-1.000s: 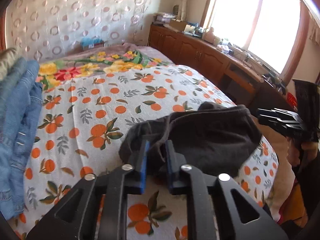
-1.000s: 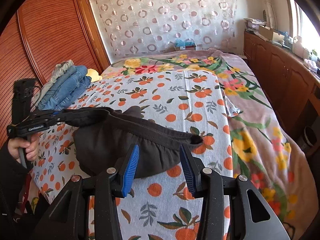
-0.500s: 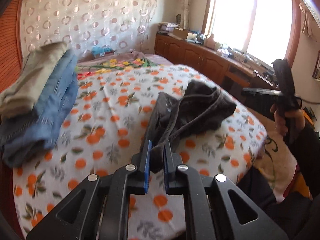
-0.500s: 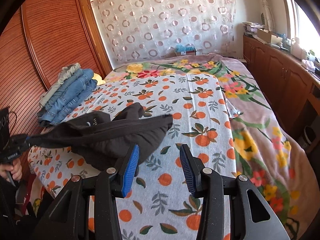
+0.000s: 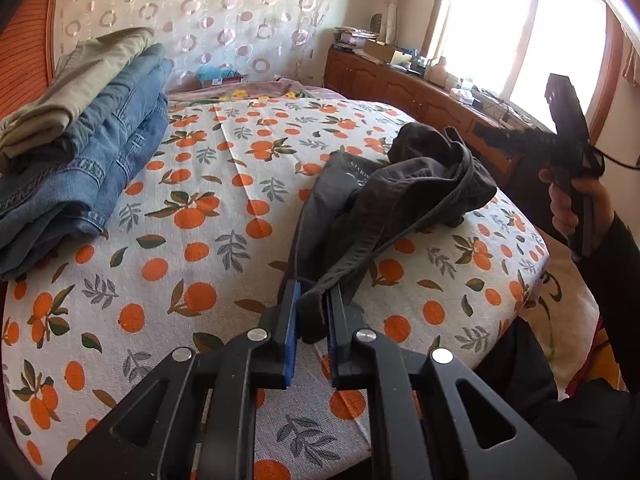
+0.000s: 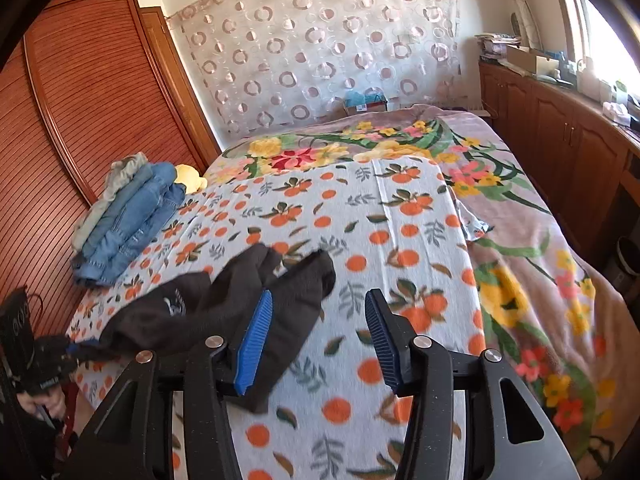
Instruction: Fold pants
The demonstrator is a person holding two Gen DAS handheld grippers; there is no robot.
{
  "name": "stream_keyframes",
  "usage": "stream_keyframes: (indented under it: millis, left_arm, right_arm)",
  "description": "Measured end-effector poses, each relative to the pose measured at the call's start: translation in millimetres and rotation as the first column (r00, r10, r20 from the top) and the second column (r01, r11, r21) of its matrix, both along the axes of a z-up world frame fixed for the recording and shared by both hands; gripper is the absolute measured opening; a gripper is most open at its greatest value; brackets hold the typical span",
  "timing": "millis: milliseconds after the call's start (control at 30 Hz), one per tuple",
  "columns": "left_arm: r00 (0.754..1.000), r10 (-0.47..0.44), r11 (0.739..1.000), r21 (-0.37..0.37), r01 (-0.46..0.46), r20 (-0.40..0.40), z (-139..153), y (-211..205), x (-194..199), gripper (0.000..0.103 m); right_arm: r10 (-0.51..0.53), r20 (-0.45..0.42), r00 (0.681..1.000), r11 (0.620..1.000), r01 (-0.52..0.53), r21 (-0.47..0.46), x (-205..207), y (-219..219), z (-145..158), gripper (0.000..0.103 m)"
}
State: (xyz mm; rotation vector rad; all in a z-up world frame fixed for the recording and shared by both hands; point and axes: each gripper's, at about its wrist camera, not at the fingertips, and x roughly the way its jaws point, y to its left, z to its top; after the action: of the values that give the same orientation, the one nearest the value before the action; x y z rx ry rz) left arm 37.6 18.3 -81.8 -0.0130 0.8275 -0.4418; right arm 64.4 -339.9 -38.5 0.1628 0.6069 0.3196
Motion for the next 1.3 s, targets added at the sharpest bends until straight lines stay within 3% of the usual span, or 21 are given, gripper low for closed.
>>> stream_keyframes:
  millis: [533, 567, 600, 667, 767, 900, 1000, 1300]
  left_arm:
    - [1.000, -0.001, 1.000, -0.005, 0.001, -0.017, -8.6, 0.8, 0.5, 0.012]
    - [1.000, -0.001, 1.000, -0.005, 0.001, -0.018, -8.7, 0.8, 0.5, 0.012]
    - [1.000, 0.000, 1.000, -0.006, 0.000, -0.020, -9.1, 1.2, 1.4, 0.012]
    - [1.000, 0.004, 1.000, -0.002, -0.004, -0.017, -7.6, 1.2, 3.4, 0.012]
    - [1.000, 0.010, 1.000, 0.000, -0.010, 0.004, 1.5, 1.1, 7.8, 0.012]
    - [0.997, 0.019, 0.999, -0.027, -0.017, 0.074, 32.1, 2.8, 11.9, 0.012]
    - [0.988, 0.018, 0.999, -0.042, -0.012, 0.155, 70.6, 1.0, 12.8, 0.011]
    - [0.917, 0.011, 0.999, -0.047, 0.008, 0.400, 196.8, -7.2, 2.0, 0.010]
  right_arm:
    - [0.031, -0.201, 0.979, 0.996, -0.013, 0.088, 74.1, 4.5, -15.8, 0.053]
    - [0.050, -0.217, 0.975, 0.994, -0.027, 0.110, 75.9, 3.8, -17.1, 0.045]
    - [0.083, -0.221, 0.972, 0.990, -0.054, 0.133, 76.6, 3.8, -17.3, 0.023]
    - [0.091, -0.204, 0.975, 0.992, -0.070, 0.107, 72.1, 5.9, -12.0, 0.010]
    - [0.098, -0.148, 0.984, 0.993, -0.086, 0.084, 57.0, 3.4, 4.9, 0.007]
    - [0.064, -0.060, 0.996, 0.996, -0.060, 0.066, 31.5, -11.7, 38.0, 0.006]
    - [0.036, 0.023, 0.999, 0.997, -0.038, 0.069, 9.6, -26.5, 74.4, 0.006]
    - [0.011, 0.248, 0.969, 1.000, -0.016, 0.015, -62.4, -45.3, 180.4, 0.006]
